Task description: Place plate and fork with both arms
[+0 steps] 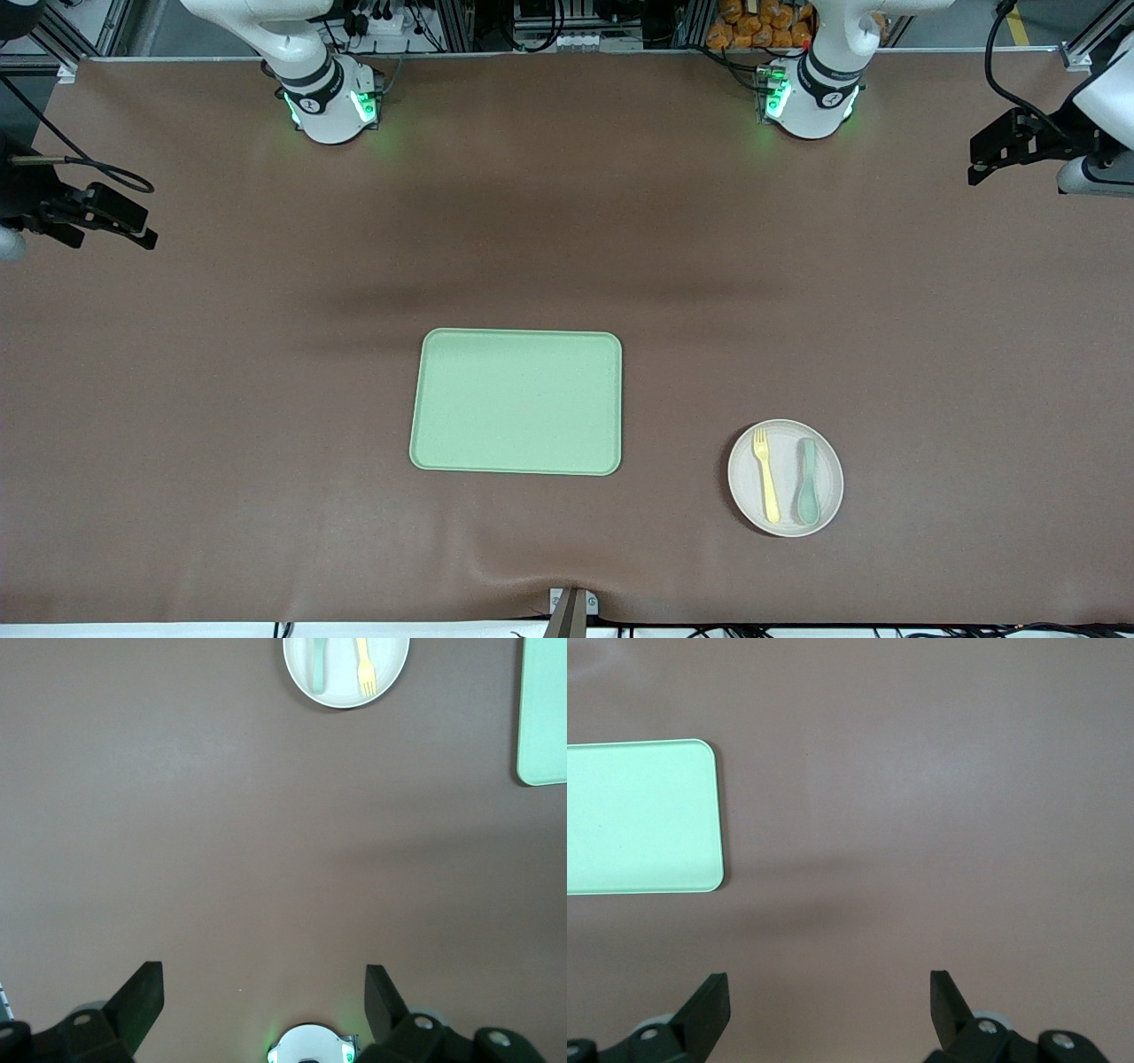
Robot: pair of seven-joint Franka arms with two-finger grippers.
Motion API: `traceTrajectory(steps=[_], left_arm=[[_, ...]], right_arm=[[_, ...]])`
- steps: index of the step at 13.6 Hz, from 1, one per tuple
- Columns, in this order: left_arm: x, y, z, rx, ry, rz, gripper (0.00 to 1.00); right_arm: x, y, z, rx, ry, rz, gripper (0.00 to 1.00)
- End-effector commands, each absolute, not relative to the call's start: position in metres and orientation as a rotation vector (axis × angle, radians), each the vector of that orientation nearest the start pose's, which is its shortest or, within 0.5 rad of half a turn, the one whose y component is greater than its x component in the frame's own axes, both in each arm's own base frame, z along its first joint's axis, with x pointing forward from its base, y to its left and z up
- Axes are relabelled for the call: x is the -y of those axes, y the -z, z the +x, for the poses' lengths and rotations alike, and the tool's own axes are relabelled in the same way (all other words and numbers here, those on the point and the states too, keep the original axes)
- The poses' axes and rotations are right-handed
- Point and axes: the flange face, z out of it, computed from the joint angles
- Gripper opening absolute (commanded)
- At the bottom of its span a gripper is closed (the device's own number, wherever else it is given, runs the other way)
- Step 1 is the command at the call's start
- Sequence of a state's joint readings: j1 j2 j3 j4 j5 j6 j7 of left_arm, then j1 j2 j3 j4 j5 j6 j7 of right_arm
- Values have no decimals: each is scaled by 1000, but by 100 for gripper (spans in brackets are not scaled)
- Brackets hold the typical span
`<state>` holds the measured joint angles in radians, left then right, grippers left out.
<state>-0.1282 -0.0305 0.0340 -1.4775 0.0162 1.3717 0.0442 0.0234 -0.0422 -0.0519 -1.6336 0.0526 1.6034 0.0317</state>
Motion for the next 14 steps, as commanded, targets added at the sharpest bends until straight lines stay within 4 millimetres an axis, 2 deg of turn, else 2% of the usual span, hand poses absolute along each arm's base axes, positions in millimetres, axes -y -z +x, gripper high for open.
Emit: traceTrajectory(steps=[1,4,6,8,11,12,14], left_arm=[[31,-658,534,-63,-118,-3196,100],[31,-636,556,30,-108,-3195,100],[31,-614,575,86,-106,-3188,100],[22,-588,595,166,-101,-3182,100],[15,-543,626,194,-89,-3170,100],[7,-525,636,217,-90,-3164,100],[3,-488,655,228,-77,-3160,100]], right_arm=[[12,-628,545,-108,42,-3081,100],[12,-627,545,-108,38,-3081,100],[13,-628,544,-108,38,-3081,100],[13,-628,545,-113,38,-3080,100],[13,-627,545,-113,35,-3080,100],[12,-628,544,-112,35,-3080,100],[13,-628,544,-119,30,-3080,100]])
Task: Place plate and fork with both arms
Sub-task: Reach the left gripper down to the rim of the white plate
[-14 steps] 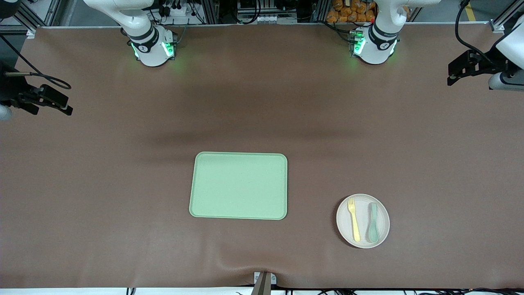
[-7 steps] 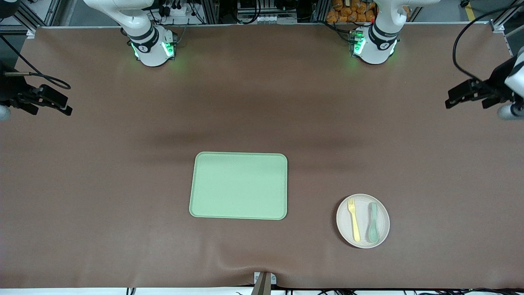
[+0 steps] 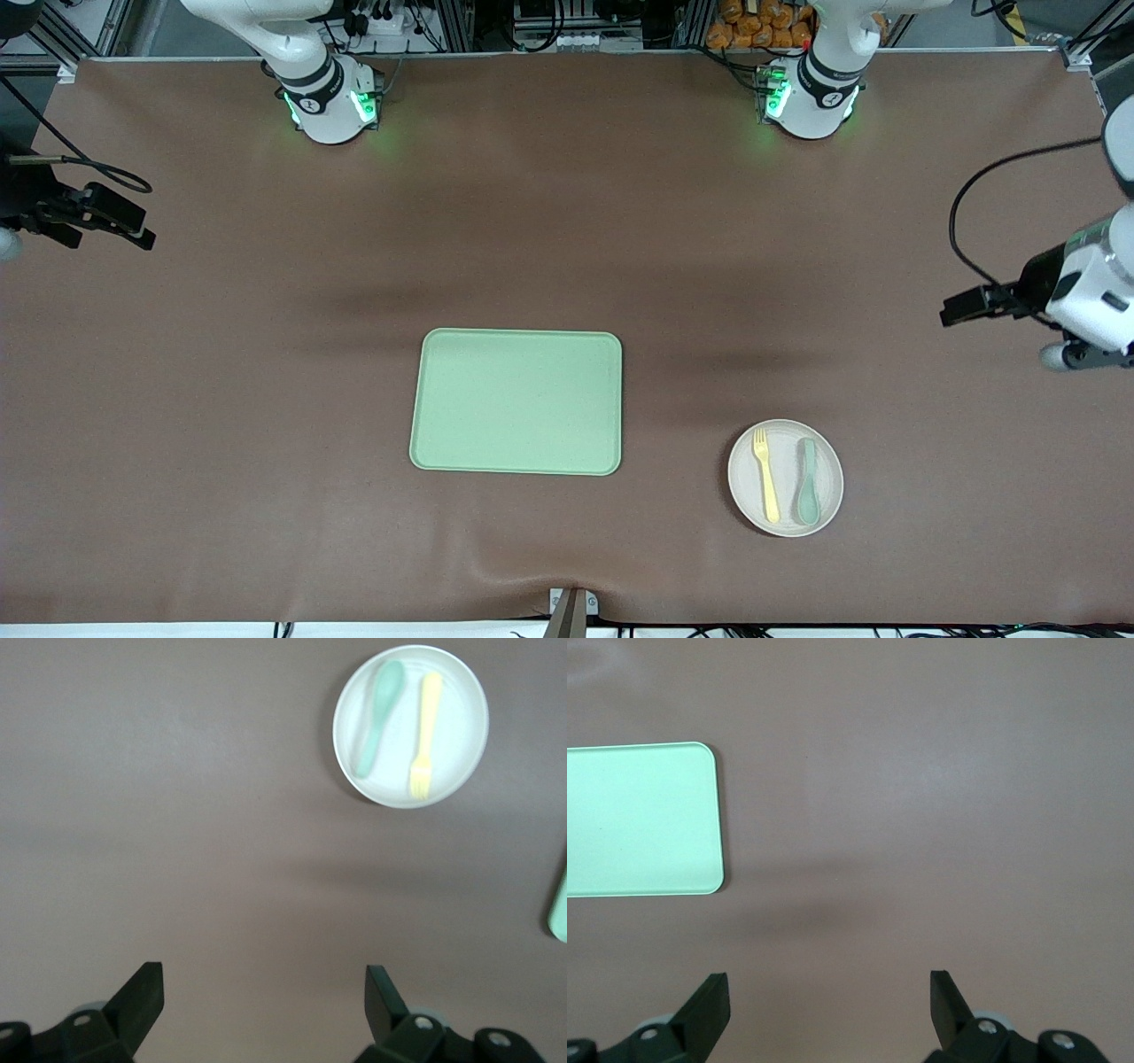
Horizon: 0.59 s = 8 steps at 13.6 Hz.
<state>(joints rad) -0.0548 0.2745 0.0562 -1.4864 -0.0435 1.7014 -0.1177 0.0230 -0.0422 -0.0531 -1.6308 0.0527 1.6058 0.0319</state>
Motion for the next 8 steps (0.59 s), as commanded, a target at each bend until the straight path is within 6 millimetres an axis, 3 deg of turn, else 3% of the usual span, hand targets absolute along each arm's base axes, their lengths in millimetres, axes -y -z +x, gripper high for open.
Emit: traceTrajectory(steps=[1,5,8], left_arm=[[3,-469,664,226,-74,-3155,100],[-4,-400,698,246,28,-3151,100],[3,-347,723,243,143,-3148,100]], right_arm=[[13,-628,543,-119,30,-3080,100],[15,-628,544,-117,33,-3082,100],[13,-624,546,-115,21,-3081,100]])
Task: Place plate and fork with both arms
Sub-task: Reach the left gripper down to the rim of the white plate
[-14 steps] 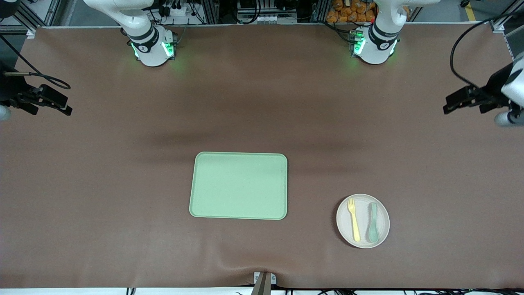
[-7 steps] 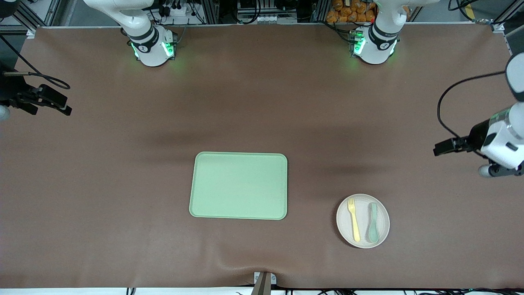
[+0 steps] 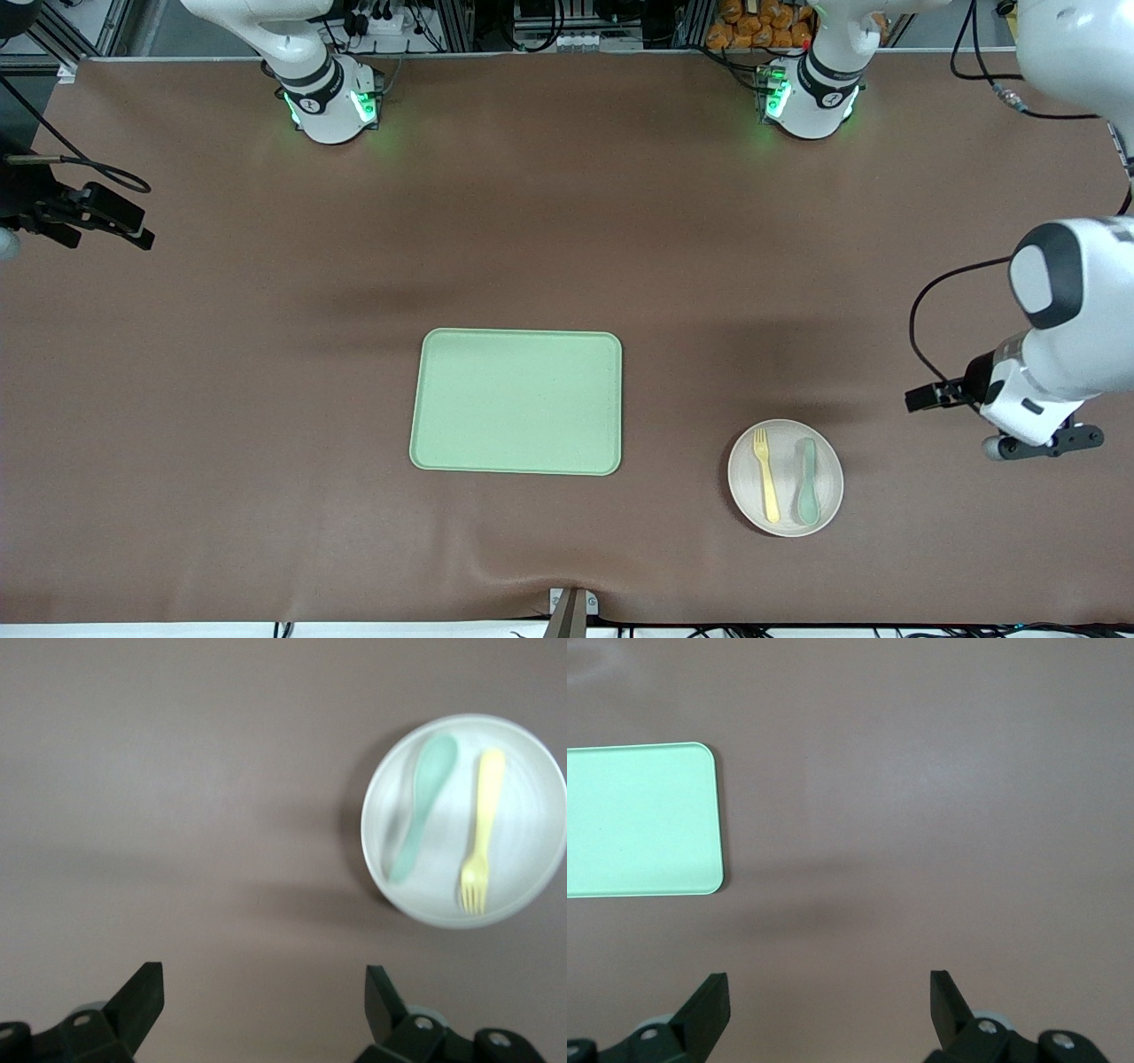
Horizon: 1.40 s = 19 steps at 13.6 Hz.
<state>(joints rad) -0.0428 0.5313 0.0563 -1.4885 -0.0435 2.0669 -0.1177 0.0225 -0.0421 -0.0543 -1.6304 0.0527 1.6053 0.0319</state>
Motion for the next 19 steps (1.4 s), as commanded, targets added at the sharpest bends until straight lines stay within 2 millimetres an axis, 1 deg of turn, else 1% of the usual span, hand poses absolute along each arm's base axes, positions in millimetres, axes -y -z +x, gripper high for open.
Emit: traceTrajectory(steps=[1,2,6,9,11,14,16,19], left_arm=[[5,-336,729,244,181,-3150,100],[6,-326,732,244,206,-3150,100],[12,-297,738,229,249,-3152,100],[16,-268,744,216,319,-3149,100],[28,-252,746,197,354,-3160,100],[43,-222,750,168,397,-3177,100],[48,-211,750,152,404,-3183,100],[49,-193,749,141,421,-3180,100]], right_arm=[[13,-623,546,-115,19,-3082,100],[13,-623,546,-115,21,-3081,100],[13,-623,547,-118,23,-3081,100],[12,-622,548,-116,26,-3081,100],[11,-622,548,-116,30,-3081,100],[13,-623,548,-120,28,-3081,100],[13,-622,548,-120,28,-3081,100],[13,-622,548,-120,28,-3081,100]])
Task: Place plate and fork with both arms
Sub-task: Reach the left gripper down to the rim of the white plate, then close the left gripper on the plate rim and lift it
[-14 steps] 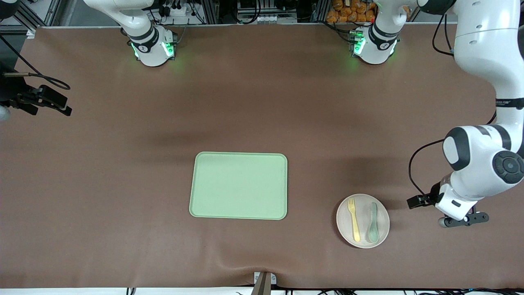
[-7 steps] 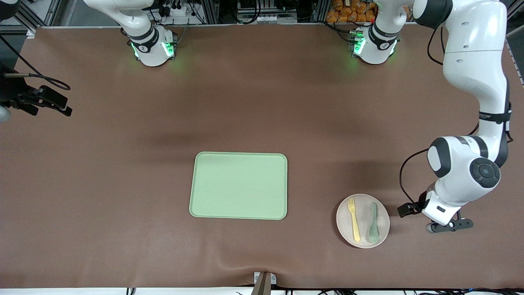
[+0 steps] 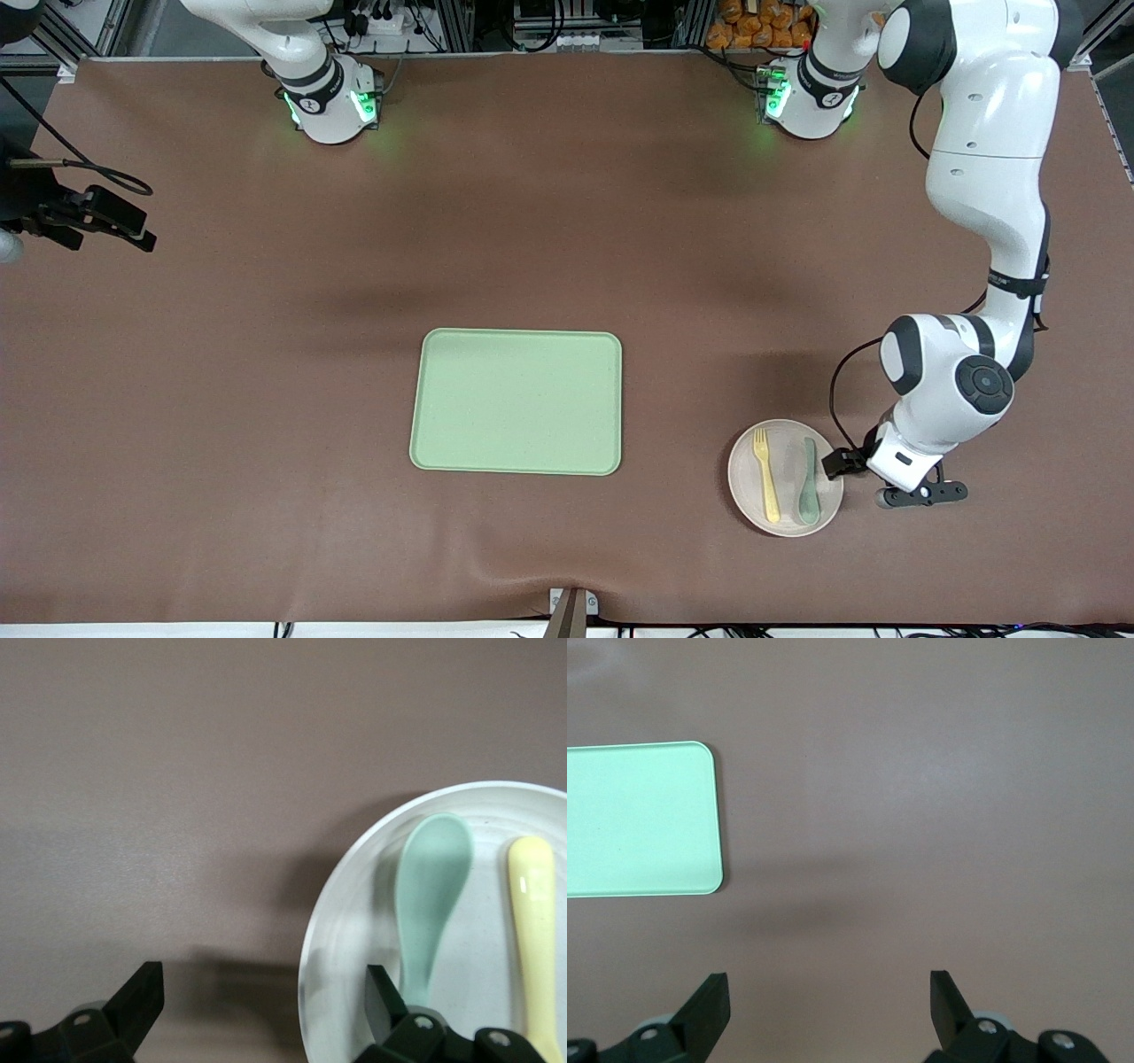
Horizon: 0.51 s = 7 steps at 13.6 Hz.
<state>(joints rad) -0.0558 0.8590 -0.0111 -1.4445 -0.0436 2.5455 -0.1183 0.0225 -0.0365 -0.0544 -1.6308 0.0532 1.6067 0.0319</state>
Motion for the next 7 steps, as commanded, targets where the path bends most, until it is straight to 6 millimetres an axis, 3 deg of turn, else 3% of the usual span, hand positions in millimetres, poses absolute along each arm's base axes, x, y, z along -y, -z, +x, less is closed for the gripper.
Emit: traceTrajectory(steps=[1,3,5,6,7], left_arm=[[50,-186,748,137,412,-3181,100],[50,-183,748,138,409,-3181,100],[63,-178,745,106,399,-3182,100],[64,-178,745,121,398,-3183,69],[65,-180,745,133,400,-3187,6]], right_arm=[[13,-622,548,-120,26,-3081,100],[13,-622,548,-120,26,-3081,100],[13,-622,548,-120,26,-3081,100],[13,-622,548,-120,26,-3081,100],[13,-622,548,-120,26,-3081,100]])
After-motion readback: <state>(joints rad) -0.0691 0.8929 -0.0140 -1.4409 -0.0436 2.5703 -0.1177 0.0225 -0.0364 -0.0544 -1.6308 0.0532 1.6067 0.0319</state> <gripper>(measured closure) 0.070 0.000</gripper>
